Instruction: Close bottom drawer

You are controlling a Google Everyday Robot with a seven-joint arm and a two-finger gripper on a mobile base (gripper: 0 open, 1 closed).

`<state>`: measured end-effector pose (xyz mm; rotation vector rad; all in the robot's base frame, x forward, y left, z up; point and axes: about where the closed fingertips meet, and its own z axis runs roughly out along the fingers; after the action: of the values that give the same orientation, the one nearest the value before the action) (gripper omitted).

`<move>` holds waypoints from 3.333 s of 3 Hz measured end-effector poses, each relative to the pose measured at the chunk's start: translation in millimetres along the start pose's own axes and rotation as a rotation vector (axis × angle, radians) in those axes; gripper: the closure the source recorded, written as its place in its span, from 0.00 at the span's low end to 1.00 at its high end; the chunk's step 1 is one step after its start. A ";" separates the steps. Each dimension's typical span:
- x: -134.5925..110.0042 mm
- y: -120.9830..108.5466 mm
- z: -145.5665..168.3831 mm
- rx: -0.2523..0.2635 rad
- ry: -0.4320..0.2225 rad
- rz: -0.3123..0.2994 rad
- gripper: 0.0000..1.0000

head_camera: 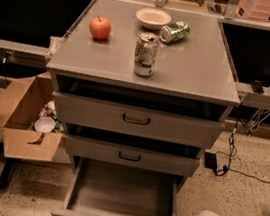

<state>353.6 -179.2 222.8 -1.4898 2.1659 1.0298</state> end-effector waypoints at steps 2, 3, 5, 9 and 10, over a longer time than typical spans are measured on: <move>2.3 -1.4 3.0 0.000 -0.003 0.004 1.00; 10.9 -8.0 12.7 0.048 0.009 -0.058 1.00; 31.6 -34.9 35.8 0.123 -0.012 -0.230 1.00; 33.8 -49.7 44.2 0.205 -0.044 -0.270 1.00; 32.8 -52.6 44.9 0.222 -0.055 -0.271 1.00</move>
Offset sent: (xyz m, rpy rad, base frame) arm 0.0000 0.0003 -0.0039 0.0018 0.0024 -0.0042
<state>381.7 -179.9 151.7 -1.5737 1.9031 0.7063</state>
